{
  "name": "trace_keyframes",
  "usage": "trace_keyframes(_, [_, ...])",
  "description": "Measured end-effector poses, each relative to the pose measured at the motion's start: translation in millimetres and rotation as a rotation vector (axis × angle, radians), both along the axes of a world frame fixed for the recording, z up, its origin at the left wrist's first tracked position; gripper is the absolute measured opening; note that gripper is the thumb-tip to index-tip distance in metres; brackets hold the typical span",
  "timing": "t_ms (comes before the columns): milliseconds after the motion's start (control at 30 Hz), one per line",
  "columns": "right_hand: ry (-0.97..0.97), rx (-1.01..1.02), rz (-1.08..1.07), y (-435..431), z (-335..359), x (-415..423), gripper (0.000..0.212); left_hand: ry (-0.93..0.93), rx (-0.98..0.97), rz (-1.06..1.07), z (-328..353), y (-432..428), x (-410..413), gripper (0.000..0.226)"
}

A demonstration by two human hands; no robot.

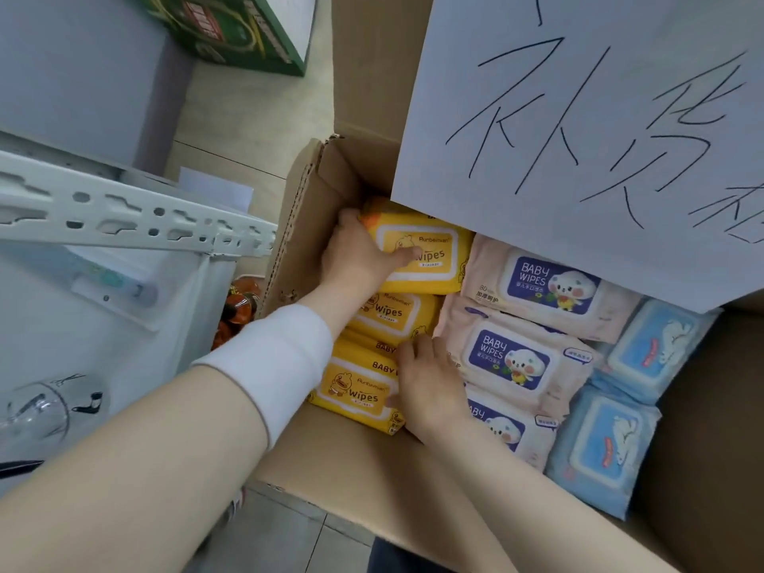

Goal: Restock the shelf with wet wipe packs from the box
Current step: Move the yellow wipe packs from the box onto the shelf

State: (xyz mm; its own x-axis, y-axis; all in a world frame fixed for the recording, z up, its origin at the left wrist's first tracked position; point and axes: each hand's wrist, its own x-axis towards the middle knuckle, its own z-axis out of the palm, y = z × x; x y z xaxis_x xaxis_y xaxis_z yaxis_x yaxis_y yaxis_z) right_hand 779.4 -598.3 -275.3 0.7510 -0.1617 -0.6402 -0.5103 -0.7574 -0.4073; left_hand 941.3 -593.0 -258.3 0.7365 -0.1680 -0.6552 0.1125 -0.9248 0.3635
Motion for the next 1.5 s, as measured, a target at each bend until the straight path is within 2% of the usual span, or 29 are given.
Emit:
trace_keyframes(100, [0.087,0.237,-0.107,2.6,1.3,-4.7,0.053,0.093,-0.063,0.044,4.2,4.4,1.0,0.071])
trace_keyframes(167, [0.084,0.371,-0.332,6.0,1.7,-12.1,0.050,0.125,-0.137,0.100,8.5,8.0,-2.4,0.062])
trace_keyframes(233, [0.148,0.484,-0.535,6.2,-1.4,-17.2,0.055,0.126,-0.216,0.148,14.0,12.3,-7.4,0.060])
trace_keyframes(333, [0.267,0.542,-0.677,5.6,-10.8,-18.9,0.071,0.127,-0.316,0.181,23.6,22.3,-15.2,0.047])
trace_keyframes(400, [0.269,0.551,-0.722,7.3,-7.0,-17.7,0.074,0.096,-0.346,0.219,33.2,32.1,-21.3,0.048])
trace_keyframes(500, [0.146,0.601,-0.780,5.3,19.0,-20.7,0.049,0.040,-0.359,0.336,58.0,52.8,-33.0,0.054])
trace_keyframes(600, [0.059,0.699,-0.862,-5.6,63.0,-37.1,0.029,0.030,-0.404,0.458,101.7,79.5,-50.6,0.063])
trace_keyframes(733, [-0.015,0.759,-0.946,-22.9,131.9,-74.7,0.022,-0.013,-0.584,0.638,184.5,118.1,-85.9,0.033])
trace_keyframes(833, [-0.073,0.833,-0.995,-32.3,179.8,-98.9,0.016,-0.063,-0.734,0.742,245.8,144.0,-113.3,0.031])
trace_keyframes(900, [-0.072,0.931,-1.041,-29.3,221.3,-116.9,0.013,-0.112,-0.824,0.783,296.3,168.1,-139.4,0.021])
trace_keyframes(933, [-0.062,0.988,-1.059,-26.6,241.9,-126.3,0.018,-0.145,-0.843,0.777,321.9,181.3,-152.7,0.015])
trace_keyframes(967, [-0.051,1.054,-1.057,-22.7,263.2,-136.1,0.032,-0.173,-0.864,0.764,349.5,193.2,-166.5,0.015])
trace_keyframes(1067, [-0.038,1.222,-0.956,-1.1,333.5,-158.3,0.084,-0.263,-0.882,0.759,434.2,236.8,-207.7,0.034])
trace_keyframes(1133, [-0.057,1.259,-0.836,19.3,379.2,-165.8,0.099,-0.326,-0.920,0.792,486.1,269.4,-232.0,0.043])
trace_keyframes(1367, [-0.118,1.270,-0.384,125.4,503.2,-150.0,0.104,-0.576,-0.974,0.948,594.1,411.7,-291.1,0.030])
trace_keyframes(1500, [-0.094,1.301,-0.218,210.7,542.3,-130.4,0.083,-0.733,-0.986,1.067,614.2,519.2,-315.8,0.017])
